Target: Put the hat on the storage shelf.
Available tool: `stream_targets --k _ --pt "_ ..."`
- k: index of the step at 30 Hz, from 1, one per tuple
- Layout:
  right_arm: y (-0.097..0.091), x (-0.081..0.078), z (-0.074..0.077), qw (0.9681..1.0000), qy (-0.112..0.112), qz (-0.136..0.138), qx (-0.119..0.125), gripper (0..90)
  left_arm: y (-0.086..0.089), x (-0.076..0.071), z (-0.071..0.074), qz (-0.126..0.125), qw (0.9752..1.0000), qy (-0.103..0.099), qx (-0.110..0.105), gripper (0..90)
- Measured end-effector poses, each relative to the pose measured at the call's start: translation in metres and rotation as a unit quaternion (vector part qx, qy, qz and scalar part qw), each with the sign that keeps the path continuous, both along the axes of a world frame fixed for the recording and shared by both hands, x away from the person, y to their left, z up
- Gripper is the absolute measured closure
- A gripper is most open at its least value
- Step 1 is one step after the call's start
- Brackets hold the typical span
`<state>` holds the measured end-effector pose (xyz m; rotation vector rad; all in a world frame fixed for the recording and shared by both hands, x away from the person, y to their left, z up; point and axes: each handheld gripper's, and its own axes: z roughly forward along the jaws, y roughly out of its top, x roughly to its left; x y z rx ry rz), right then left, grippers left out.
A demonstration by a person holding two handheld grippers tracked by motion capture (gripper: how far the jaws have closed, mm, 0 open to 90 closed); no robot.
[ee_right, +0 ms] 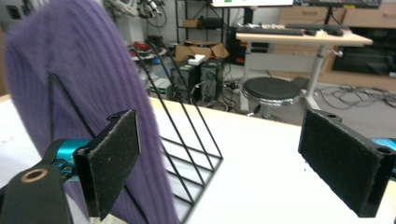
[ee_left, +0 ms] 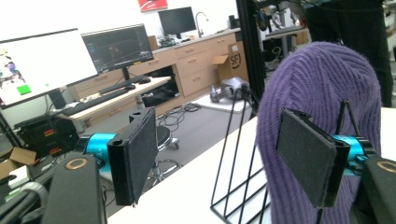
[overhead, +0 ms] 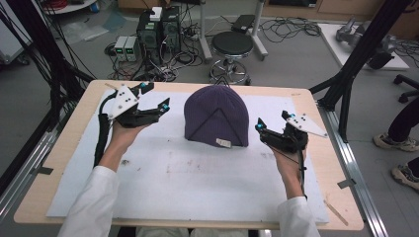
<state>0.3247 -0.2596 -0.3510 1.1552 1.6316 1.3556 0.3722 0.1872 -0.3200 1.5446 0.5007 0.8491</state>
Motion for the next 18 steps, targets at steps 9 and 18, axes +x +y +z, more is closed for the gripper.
stream_targets --k 9,18 --pt "-0.024 -0.011 -0.009 0.9996 0.009 -0.019 0.017 12.1 0.034 -0.019 -0.001 0.009 0.9997 -0.007 -0.023 28.2" --pt "-0.042 -0.022 -0.024 0.9991 0.015 -0.038 0.008 12.0 0.061 -0.032 -0.016 0.031 0.9993 0.001 -0.019 27.7"
